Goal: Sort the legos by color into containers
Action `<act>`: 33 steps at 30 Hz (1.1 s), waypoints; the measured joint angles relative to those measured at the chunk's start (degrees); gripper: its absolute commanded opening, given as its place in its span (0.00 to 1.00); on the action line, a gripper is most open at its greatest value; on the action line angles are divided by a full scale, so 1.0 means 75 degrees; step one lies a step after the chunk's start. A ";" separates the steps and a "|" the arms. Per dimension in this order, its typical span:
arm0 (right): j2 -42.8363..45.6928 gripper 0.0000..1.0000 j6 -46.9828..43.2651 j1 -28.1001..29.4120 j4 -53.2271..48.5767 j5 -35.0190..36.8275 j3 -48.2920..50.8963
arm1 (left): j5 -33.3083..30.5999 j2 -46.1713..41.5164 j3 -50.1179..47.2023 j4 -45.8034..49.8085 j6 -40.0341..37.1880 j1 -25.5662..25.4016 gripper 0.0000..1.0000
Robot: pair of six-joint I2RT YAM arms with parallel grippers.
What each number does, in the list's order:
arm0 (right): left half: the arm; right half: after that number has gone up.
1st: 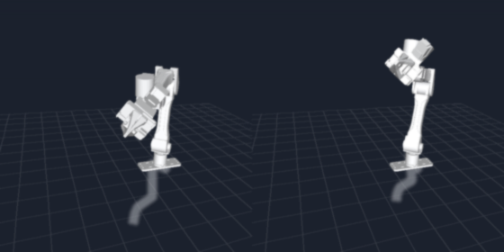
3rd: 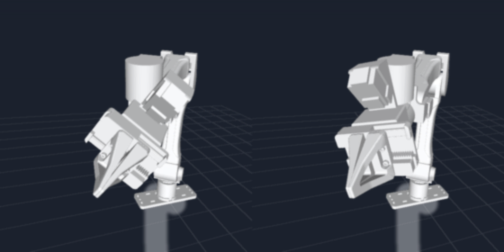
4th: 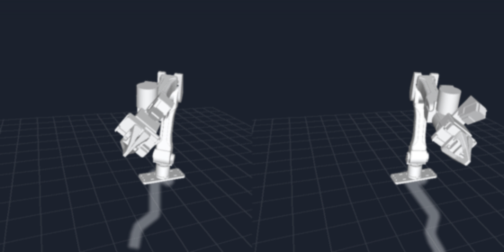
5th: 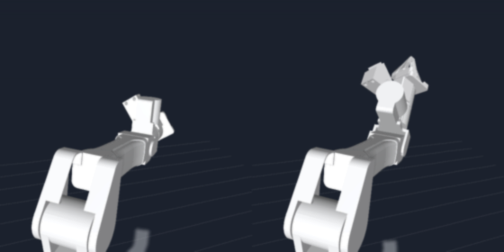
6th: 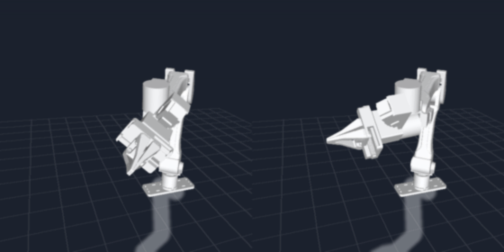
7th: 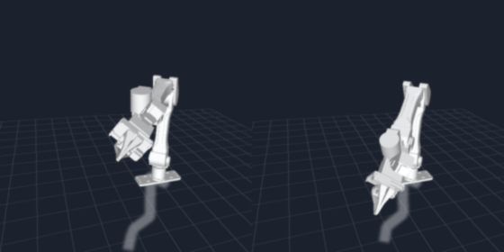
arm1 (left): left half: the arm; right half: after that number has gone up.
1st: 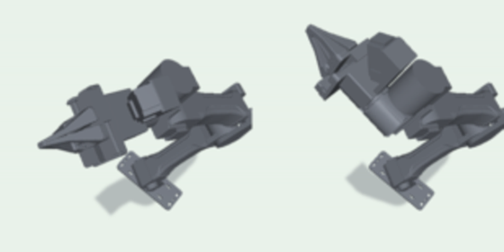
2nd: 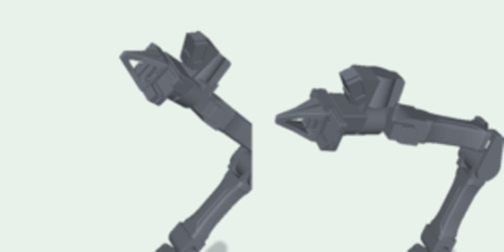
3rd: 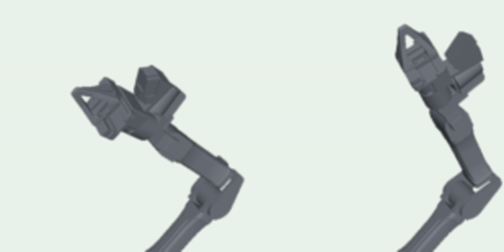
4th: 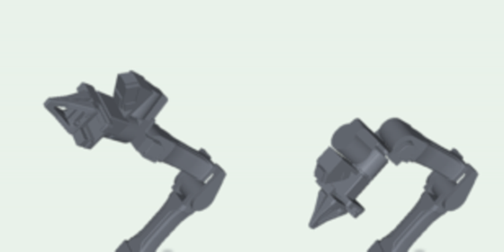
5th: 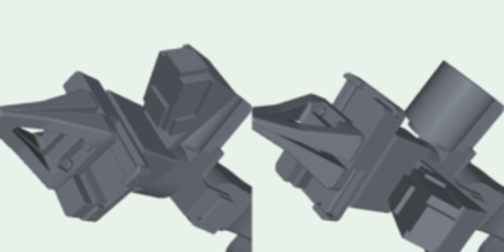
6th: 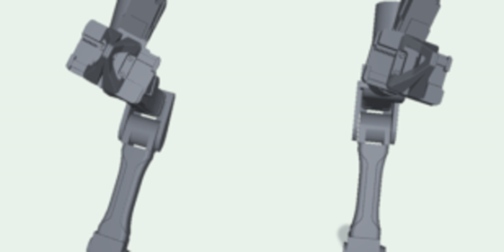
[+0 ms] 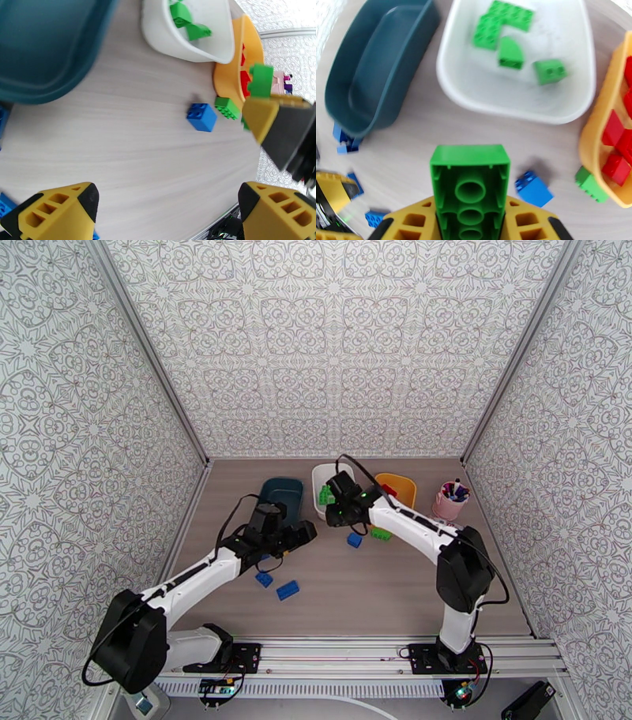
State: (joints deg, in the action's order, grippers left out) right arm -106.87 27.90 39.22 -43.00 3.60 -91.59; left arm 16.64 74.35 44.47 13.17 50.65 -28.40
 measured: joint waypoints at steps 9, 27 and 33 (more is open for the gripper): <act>-0.1475 0.47 0.0105 -0.0627 -0.0568 -0.0114 -0.2897 | -0.0154 -0.0090 0.0015 -0.0015 0.0026 -0.0038 0.99; 0.0405 0.86 0.0434 -0.0880 -0.0554 -0.0143 -0.0079 | -0.0551 -0.0067 0.0163 0.0245 -0.0157 -0.0248 0.99; 0.2192 0.92 0.0883 -0.0880 0.0093 -0.0087 0.2524 | -0.0580 0.0239 0.0335 0.0210 -0.0181 -0.0417 0.99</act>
State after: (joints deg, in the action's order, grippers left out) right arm -90.43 34.52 32.62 -42.30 2.94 -72.66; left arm 12.29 76.14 46.98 14.74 49.30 -31.53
